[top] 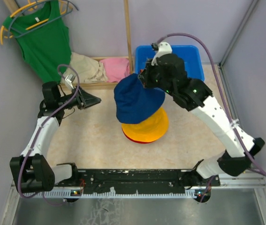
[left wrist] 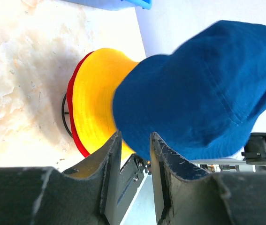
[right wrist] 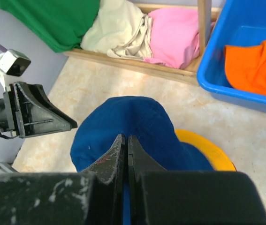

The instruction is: Stack the hats

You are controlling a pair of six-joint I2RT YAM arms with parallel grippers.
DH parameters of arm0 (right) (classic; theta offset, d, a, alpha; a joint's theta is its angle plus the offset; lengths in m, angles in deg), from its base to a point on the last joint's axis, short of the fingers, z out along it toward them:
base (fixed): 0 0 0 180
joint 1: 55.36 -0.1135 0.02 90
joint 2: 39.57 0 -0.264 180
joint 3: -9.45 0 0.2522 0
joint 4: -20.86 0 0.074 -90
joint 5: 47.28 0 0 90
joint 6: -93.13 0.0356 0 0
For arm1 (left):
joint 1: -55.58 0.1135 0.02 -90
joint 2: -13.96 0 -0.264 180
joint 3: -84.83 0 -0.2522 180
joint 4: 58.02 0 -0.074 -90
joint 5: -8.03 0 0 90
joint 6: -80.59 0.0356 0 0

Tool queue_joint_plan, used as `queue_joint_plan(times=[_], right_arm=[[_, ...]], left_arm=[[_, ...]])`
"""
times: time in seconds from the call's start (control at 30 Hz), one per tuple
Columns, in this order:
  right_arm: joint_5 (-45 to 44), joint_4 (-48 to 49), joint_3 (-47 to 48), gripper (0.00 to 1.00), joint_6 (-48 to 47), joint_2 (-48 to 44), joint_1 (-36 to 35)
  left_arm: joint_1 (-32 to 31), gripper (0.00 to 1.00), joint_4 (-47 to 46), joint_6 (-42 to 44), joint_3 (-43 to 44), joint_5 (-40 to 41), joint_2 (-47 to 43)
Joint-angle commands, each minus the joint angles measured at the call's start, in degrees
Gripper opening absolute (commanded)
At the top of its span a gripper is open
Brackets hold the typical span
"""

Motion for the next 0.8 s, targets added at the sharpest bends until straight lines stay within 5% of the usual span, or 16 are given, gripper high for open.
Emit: queue_joint_plan(times=[0.0, 0.27, 0.77], right_arm=[[-2.6, 5.9, -5.0, 0.0, -0.6, -8.6, 0.3], [-1.9, 6.0, -15.9, 0.0, -0.3, -15.1, 0.3], [-5.6, 6.9, -27.2, 0.0, -3.5, -19.8, 1.6]], left_arm=[[0.4, 0.37, 4.9, 0.7, 0.6, 3.0, -2.3], [0.3, 0.37, -4.0, -7.1, -6.1, 4.5, -6.6], [-4.4, 0.47, -4.5, -9.4, -6.8, 6.0, -2.2]])
